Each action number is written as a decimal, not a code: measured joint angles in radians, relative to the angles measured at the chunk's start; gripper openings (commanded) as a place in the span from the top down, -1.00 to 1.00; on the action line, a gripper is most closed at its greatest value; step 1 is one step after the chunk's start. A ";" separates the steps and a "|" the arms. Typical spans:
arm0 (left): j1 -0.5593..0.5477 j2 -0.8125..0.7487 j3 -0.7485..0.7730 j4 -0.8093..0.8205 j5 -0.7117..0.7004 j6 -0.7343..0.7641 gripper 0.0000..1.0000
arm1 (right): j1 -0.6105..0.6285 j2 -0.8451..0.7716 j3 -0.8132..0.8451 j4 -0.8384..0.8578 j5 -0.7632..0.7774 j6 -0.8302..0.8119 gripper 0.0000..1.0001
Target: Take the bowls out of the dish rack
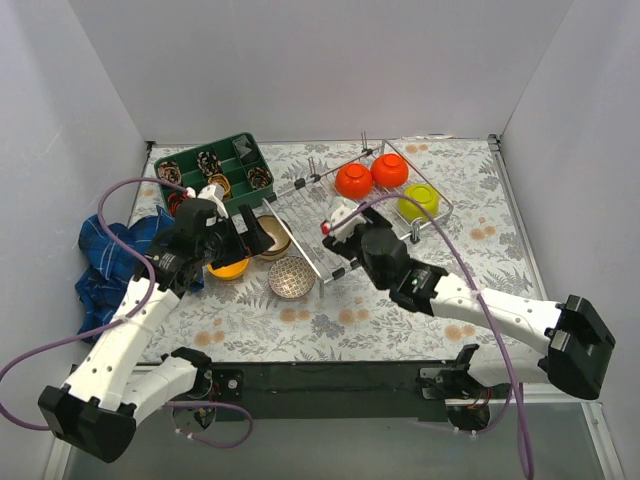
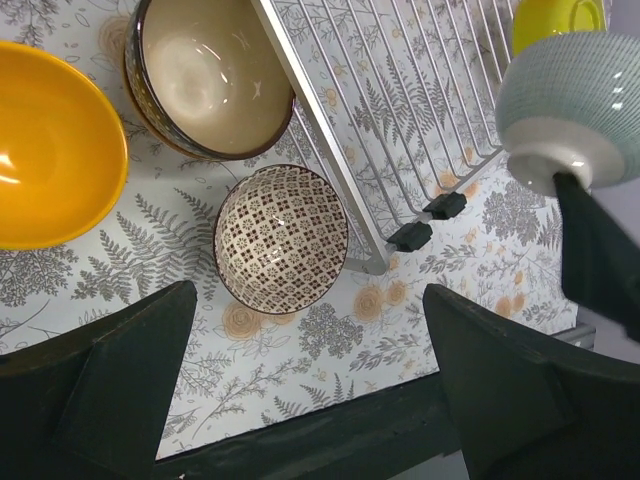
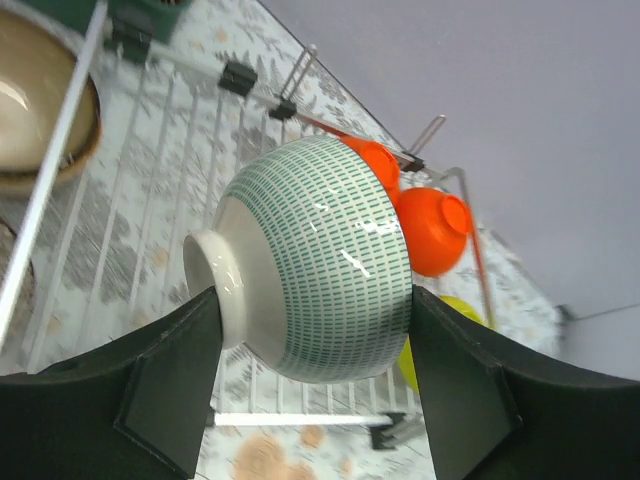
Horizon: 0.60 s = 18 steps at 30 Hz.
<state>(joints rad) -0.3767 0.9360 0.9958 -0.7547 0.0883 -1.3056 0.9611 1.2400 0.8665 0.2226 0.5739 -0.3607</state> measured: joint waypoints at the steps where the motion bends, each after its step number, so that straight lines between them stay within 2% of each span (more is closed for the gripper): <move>1: 0.000 0.014 0.002 0.003 0.009 0.000 -0.96 | 0.032 -0.009 -0.033 0.021 0.030 -0.064 0.97; 5: 0.000 0.069 0.029 0.007 0.044 -0.002 -0.96 | 0.164 -0.016 -0.188 0.180 0.171 -0.383 0.97; 9: 0.000 0.125 0.086 0.014 0.090 -0.012 -0.96 | 0.266 0.011 -0.326 0.437 0.276 -0.700 0.97; 12: 0.000 0.161 0.124 0.024 0.134 -0.024 -0.96 | 0.322 0.090 -0.392 0.710 0.325 -0.949 0.97; 14: 0.000 0.187 0.146 0.029 0.167 -0.035 -0.96 | 0.349 0.172 -0.402 0.834 0.350 -1.120 0.97; 18: -0.007 0.238 0.173 0.030 0.217 -0.057 -0.96 | 0.389 0.296 -0.406 0.914 0.370 -1.308 0.97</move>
<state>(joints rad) -0.3836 1.1744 1.1690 -0.7250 0.3054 -1.3628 1.3506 1.5364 0.4610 1.1366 0.9443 -1.6684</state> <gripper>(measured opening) 0.982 0.762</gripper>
